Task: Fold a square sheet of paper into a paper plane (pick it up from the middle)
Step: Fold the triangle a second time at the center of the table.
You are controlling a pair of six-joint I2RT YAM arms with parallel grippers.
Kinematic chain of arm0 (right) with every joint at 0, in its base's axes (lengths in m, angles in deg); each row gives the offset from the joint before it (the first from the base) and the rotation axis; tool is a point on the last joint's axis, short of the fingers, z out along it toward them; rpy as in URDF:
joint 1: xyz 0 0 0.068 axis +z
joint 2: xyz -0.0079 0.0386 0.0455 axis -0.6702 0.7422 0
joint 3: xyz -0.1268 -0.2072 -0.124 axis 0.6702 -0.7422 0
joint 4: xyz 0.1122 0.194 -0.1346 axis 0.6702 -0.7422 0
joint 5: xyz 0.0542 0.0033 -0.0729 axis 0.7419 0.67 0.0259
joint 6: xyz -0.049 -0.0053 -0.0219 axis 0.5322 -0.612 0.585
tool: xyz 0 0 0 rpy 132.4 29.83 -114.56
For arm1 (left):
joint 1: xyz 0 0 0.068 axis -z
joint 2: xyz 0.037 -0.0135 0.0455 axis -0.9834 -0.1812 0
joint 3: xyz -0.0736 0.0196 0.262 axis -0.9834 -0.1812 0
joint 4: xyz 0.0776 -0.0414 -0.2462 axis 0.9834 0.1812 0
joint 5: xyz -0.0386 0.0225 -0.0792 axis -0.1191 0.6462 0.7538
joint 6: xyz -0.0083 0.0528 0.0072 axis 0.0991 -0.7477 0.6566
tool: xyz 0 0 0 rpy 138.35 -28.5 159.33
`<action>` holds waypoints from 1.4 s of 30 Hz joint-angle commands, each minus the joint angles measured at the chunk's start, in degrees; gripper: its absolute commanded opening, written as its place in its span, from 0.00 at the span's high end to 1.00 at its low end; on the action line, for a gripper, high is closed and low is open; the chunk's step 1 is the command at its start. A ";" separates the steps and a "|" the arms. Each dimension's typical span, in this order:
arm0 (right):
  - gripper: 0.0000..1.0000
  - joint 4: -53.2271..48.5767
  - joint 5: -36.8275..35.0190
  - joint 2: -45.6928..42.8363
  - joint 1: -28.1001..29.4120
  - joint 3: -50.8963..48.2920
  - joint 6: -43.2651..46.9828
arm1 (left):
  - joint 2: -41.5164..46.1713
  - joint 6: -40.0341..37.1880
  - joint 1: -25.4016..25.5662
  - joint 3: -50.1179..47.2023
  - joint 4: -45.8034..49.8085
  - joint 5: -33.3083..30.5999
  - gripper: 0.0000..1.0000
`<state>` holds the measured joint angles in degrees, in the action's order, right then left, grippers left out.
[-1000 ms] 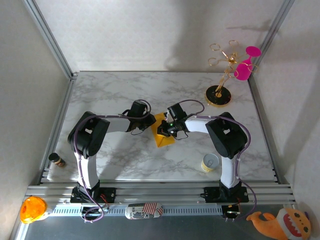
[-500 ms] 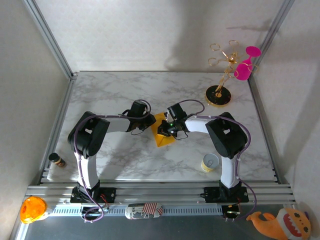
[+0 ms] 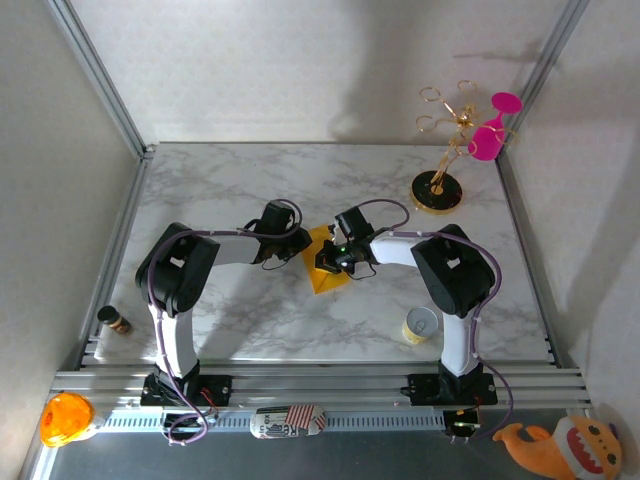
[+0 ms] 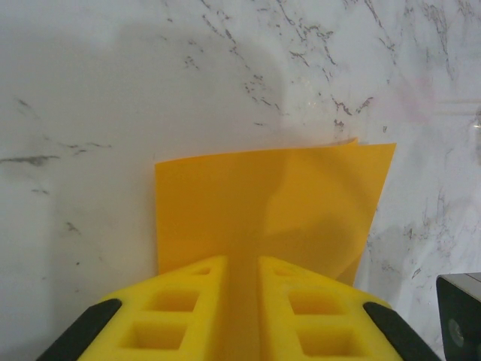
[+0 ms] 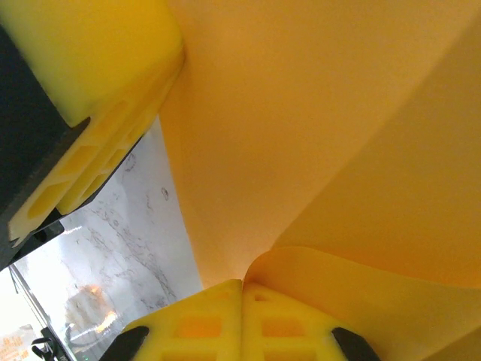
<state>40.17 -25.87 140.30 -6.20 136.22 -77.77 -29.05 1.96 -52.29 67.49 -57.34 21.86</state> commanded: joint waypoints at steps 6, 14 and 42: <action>0.91 -1.45 -0.84 1.01 0.07 -0.92 -0.43 | 1.57 -0.01 -0.83 1.58 5.25 -0.46 0.79; 0.75 -1.72 -0.68 1.35 0.07 -0.91 -0.52 | 7.43 2.14 -5.45 1.37 4.91 -2.21 0.72; 0.97 -7.76 -5.44 1.55 0.14 -0.66 2.32 | 11.54 3.39 3.61 -7.32 4.80 2.31 0.91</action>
<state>38.62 -27.68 140.05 -6.20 136.20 -76.64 -14.88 6.20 -49.93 59.07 -53.43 22.89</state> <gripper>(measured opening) 0.055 0.092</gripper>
